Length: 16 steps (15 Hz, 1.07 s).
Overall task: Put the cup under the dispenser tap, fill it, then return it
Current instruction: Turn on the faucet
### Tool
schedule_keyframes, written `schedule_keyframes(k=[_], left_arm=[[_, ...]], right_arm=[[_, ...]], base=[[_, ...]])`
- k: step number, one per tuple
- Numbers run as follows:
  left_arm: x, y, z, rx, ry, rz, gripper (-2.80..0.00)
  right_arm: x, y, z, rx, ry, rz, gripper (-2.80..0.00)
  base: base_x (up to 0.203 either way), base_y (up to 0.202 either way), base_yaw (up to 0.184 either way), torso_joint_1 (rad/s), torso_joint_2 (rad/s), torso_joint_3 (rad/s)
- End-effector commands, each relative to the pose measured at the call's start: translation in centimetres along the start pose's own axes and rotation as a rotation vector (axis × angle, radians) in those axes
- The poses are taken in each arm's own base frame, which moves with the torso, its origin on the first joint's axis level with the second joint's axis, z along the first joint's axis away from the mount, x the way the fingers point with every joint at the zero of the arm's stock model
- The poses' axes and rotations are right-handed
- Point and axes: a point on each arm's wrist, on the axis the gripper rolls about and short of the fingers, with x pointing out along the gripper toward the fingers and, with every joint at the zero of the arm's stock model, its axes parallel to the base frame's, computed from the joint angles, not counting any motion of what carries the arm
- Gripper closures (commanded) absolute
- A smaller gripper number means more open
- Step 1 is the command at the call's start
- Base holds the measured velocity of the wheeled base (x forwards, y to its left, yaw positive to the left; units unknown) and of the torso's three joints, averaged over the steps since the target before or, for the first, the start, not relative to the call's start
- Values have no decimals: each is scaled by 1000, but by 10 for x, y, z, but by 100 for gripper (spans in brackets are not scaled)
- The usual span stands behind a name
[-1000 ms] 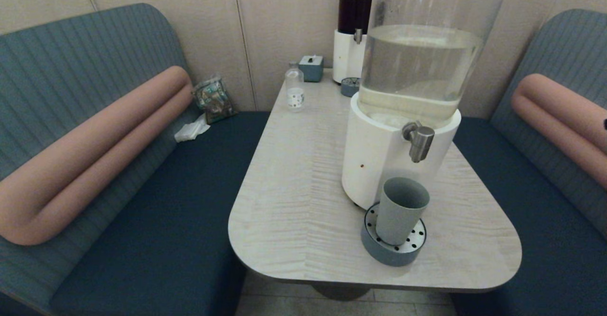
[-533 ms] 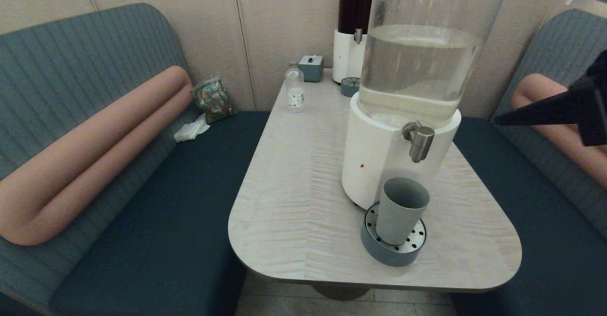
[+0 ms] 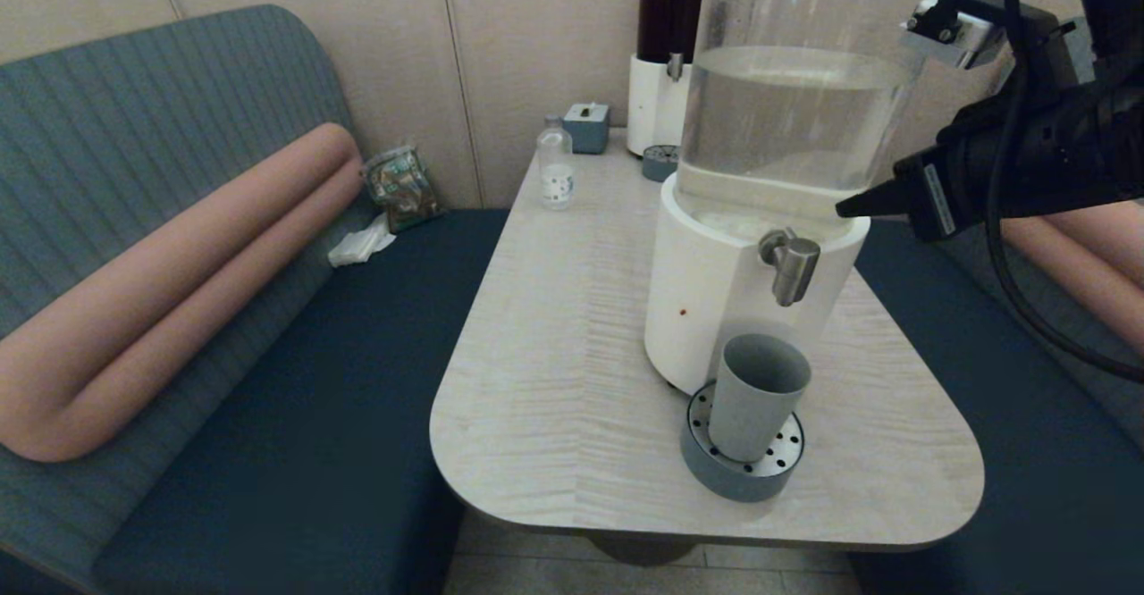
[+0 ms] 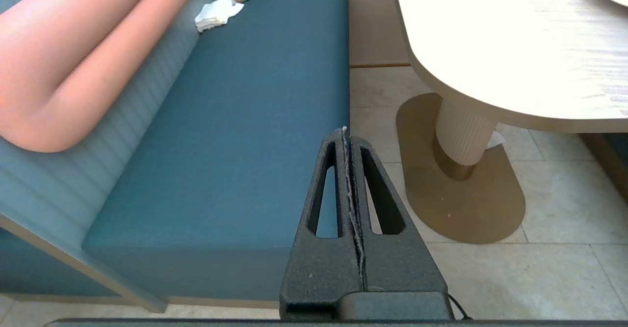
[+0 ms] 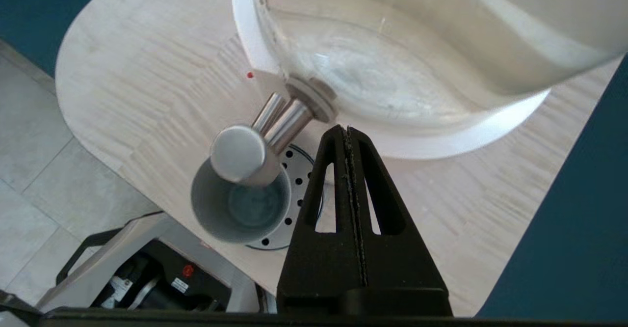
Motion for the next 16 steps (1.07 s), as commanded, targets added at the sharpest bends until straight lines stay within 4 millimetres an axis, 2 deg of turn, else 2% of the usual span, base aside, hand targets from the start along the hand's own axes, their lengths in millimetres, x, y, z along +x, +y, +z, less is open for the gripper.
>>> schedule_keyframes(k=[1, 9, 16], left_arm=[[0, 0, 0, 0, 3, 0, 0], [0, 0, 0, 0, 4, 0, 0], [0, 0, 0, 0, 4, 0, 0]], right_arm=[[8, 0, -1, 1, 19, 4, 0], [21, 1, -5, 7, 57, 15, 0], [29, 11, -4, -16, 64, 47, 0]], base=[[0, 0, 0, 0, 0, 0], [0, 0, 0, 0, 0, 0], [0, 0, 0, 0, 0, 0]])
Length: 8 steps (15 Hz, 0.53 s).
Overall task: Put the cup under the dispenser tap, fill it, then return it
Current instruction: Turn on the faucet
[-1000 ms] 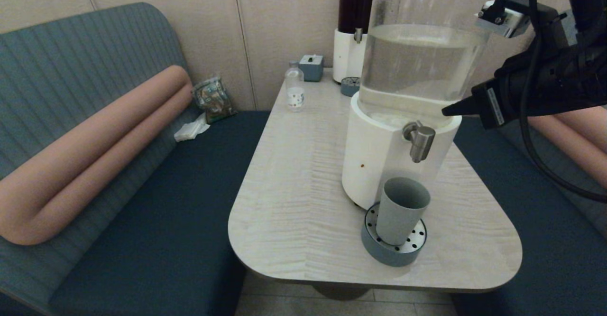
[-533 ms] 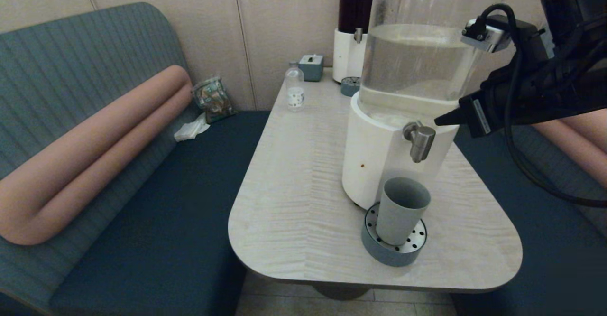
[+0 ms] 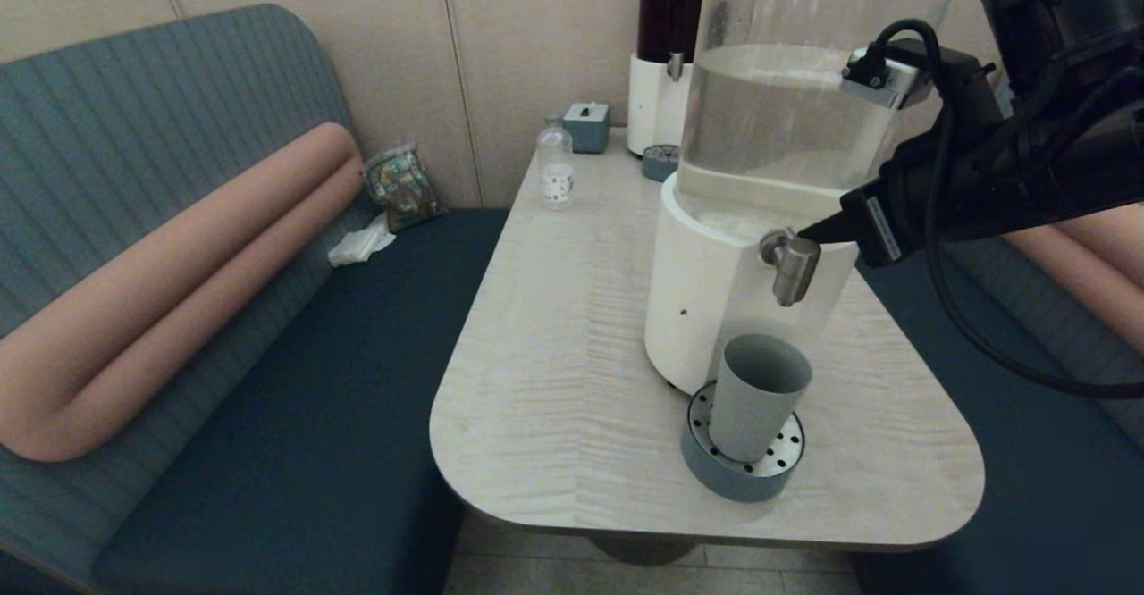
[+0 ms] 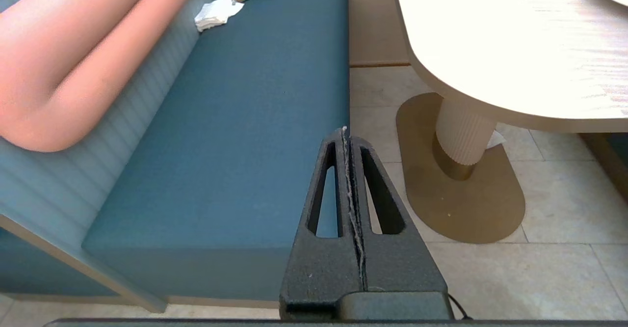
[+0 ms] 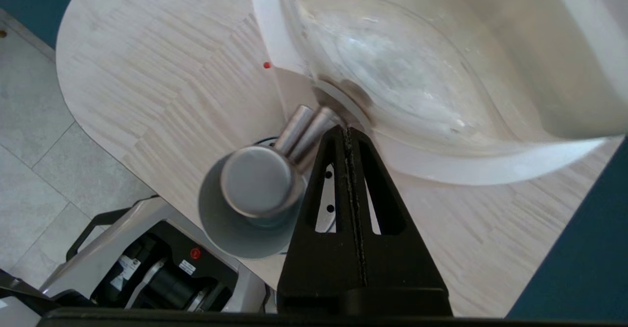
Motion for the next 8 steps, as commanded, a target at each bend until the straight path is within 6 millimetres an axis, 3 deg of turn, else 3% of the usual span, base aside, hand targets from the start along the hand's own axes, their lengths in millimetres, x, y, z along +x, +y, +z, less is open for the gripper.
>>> schedule_keyframes(k=[1, 8], left_arm=[[0, 0, 0, 0, 4, 0, 0], [0, 0, 0, 0, 3, 0, 0]], right_arm=[[1, 1, 0, -3, 4, 5, 0], [3, 5, 2, -8, 3, 36, 0]], base=[[0, 0, 0, 0, 0, 0], [0, 0, 0, 0, 0, 0]])
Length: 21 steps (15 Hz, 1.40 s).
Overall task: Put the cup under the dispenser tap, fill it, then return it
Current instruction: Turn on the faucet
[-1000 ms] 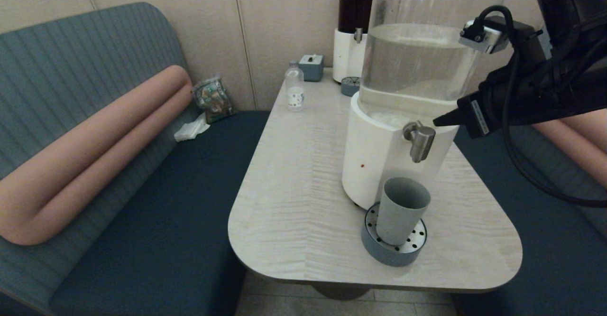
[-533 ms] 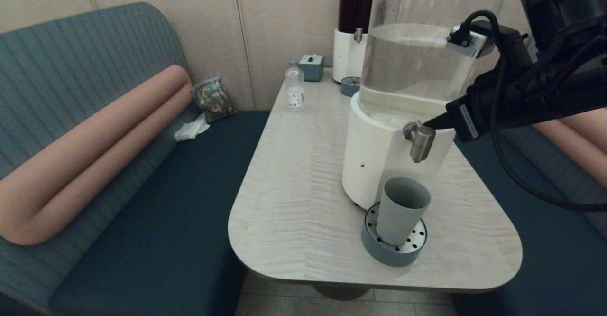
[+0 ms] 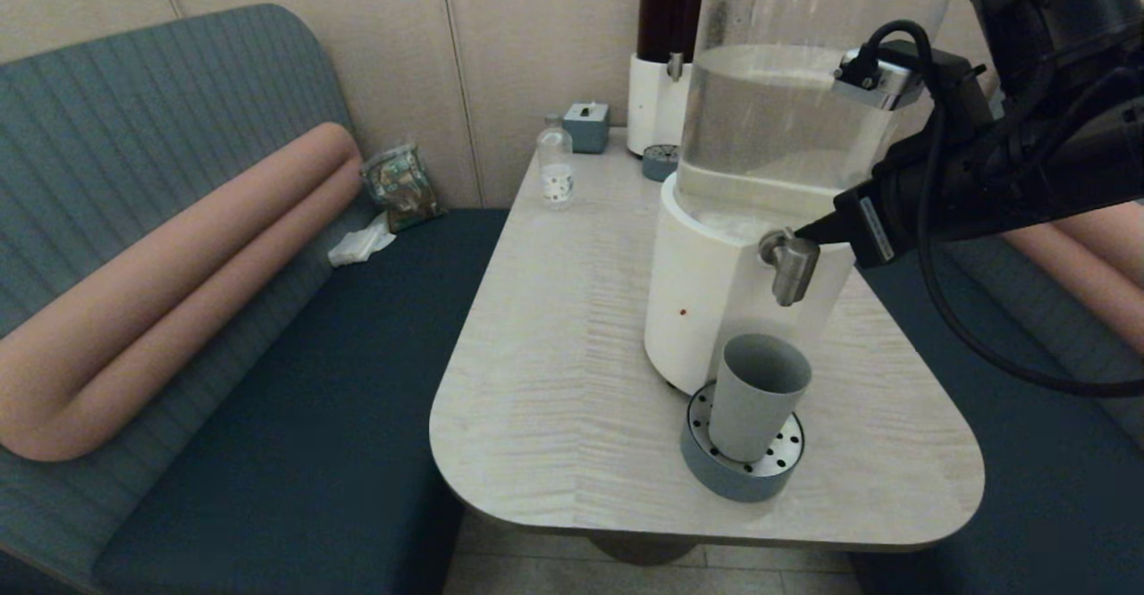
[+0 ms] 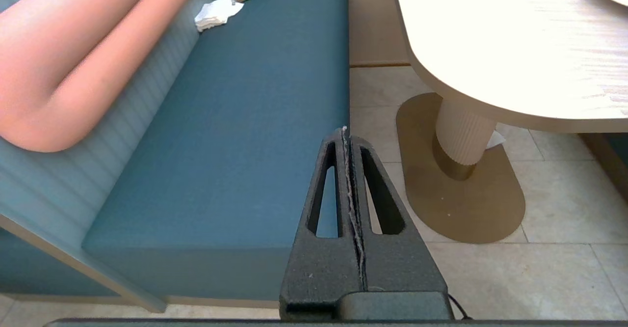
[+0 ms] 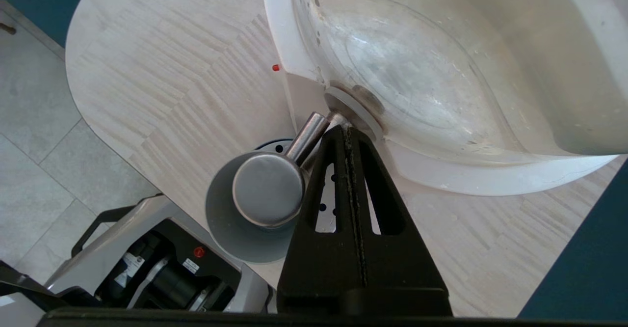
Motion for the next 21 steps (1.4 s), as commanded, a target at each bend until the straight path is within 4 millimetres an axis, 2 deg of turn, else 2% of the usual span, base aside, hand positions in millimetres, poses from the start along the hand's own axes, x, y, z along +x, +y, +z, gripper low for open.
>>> schedule_keyframes(k=[1, 7, 13, 21], left_arm=[[0, 0, 0, 1, 4, 0, 0], [0, 0, 0, 1, 4, 0, 0], [0, 0, 0, 2, 4, 0, 0], [0, 0, 0, 1, 3, 0, 0]], right_arm=[[1, 2, 0, -4, 4, 17, 0], [2, 5, 0, -3, -5, 98, 0], [12, 4, 0, -13, -6, 116, 0], [10, 5, 2, -78, -31, 134, 0]], base=[[0, 0, 0, 0, 0, 0], [0, 0, 0, 0, 0, 0], [0, 0, 0, 0, 0, 0], [0, 0, 0, 0, 0, 0]])
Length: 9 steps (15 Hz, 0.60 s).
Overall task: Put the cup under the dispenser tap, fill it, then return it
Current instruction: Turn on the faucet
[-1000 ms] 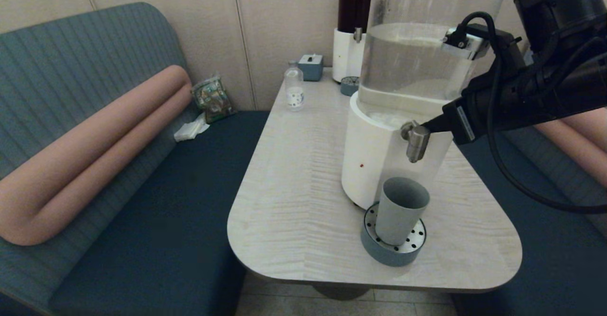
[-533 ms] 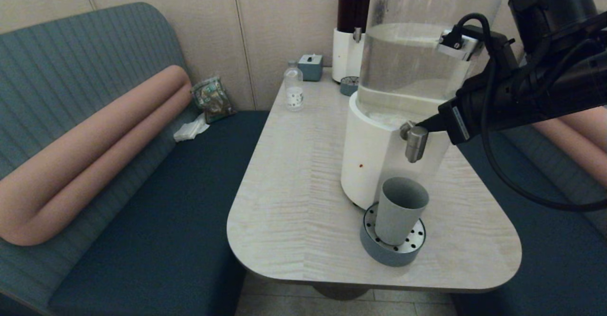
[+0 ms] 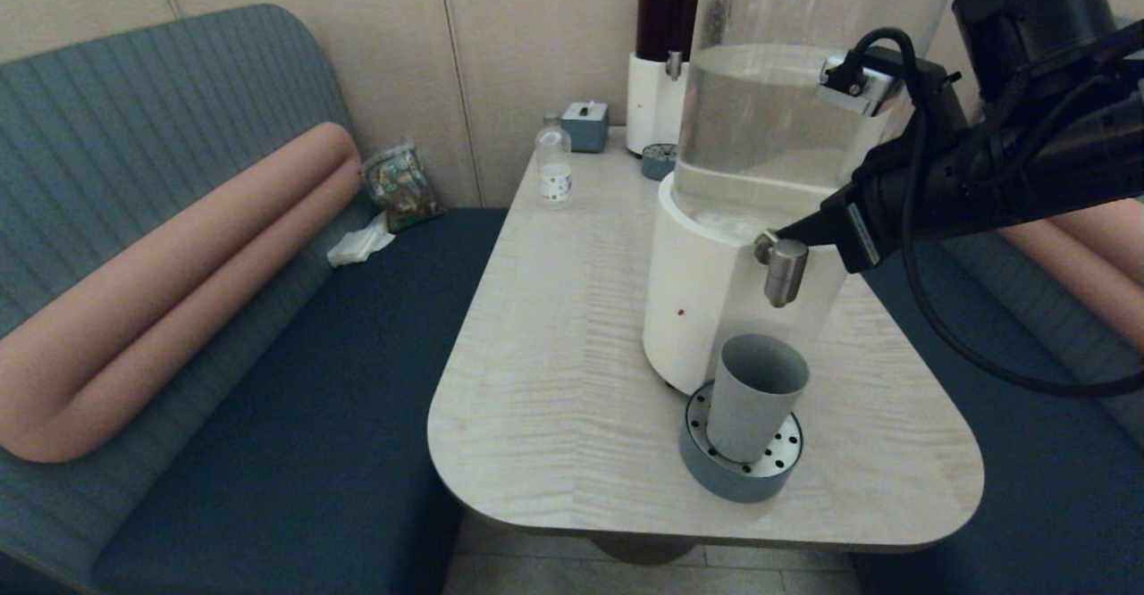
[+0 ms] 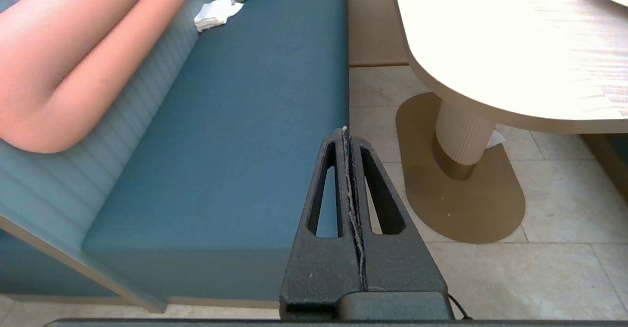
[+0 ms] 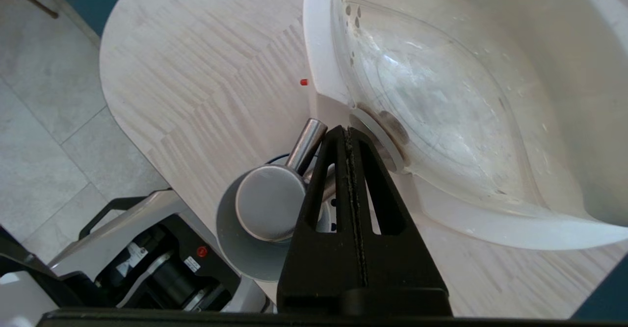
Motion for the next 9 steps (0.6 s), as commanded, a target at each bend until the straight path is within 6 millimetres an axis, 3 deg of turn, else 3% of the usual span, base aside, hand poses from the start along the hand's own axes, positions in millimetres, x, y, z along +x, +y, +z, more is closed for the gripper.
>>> schedule_keyframes(k=[1, 9], left_arm=[[0, 0, 0, 1, 3, 0, 0], [0, 0, 0, 1, 3, 0, 0]], right_arm=[[-3, 2, -1, -7, -2, 20, 0], [2, 2, -2, -47, -4, 89, 0]], base=[[0, 0, 0, 0, 0, 0], [0, 0, 0, 0, 0, 0]])
